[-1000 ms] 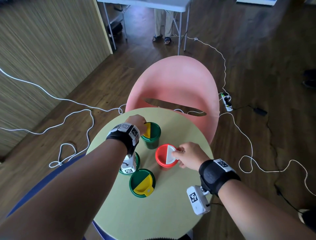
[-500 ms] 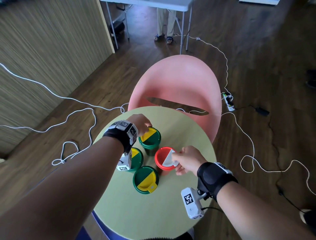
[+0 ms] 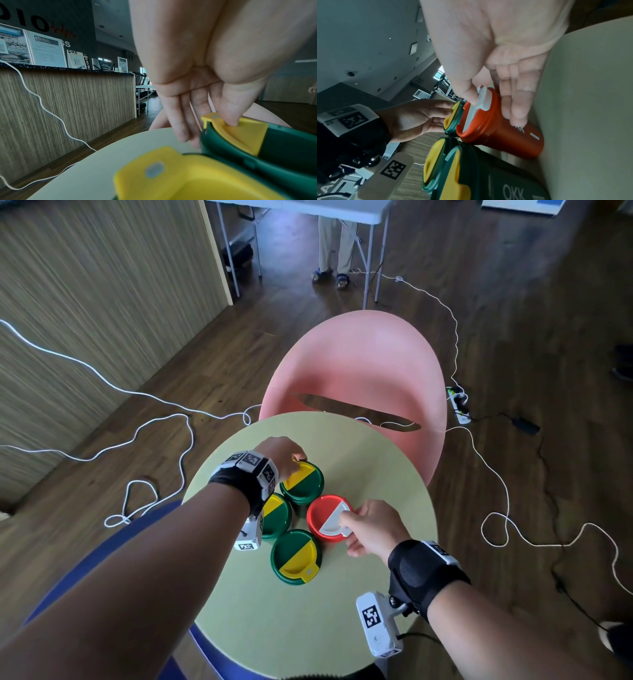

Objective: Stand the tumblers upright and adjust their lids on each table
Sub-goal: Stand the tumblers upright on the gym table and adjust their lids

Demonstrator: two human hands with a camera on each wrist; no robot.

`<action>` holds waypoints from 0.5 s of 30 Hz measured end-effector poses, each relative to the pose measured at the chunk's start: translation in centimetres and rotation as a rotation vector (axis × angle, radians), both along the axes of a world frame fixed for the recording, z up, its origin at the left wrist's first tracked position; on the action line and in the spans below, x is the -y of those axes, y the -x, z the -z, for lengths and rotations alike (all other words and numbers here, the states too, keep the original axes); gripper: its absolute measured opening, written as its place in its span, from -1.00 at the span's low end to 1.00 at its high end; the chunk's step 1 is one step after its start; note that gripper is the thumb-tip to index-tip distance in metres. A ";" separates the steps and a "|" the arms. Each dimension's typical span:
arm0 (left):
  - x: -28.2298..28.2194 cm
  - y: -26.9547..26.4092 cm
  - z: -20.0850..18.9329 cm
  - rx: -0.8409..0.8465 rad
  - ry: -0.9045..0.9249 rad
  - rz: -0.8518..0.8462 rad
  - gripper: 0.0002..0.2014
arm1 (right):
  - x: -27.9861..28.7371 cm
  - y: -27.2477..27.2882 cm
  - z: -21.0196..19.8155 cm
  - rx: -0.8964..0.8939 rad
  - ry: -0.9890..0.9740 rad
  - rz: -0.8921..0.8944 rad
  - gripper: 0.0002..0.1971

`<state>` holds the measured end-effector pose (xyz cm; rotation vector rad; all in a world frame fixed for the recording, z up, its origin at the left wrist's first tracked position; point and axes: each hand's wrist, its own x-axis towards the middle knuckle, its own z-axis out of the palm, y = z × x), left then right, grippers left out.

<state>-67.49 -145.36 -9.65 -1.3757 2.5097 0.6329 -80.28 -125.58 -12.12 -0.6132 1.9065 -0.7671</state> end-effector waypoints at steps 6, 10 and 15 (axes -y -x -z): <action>-0.4 -0.7 0.2 0.014 -0.027 0.016 -0.59 | -0.2 0.3 0.2 0.036 -0.030 -0.029 -0.73; -1.0 -0.9 0.1 0.020 -0.033 -0.016 -0.56 | -0.4 0.3 0.3 0.034 -0.044 -0.066 -0.73; -2.3 -1.2 -0.3 -0.002 -0.074 -0.095 -0.47 | -0.7 0.6 0.5 -0.106 -0.016 -0.159 -0.67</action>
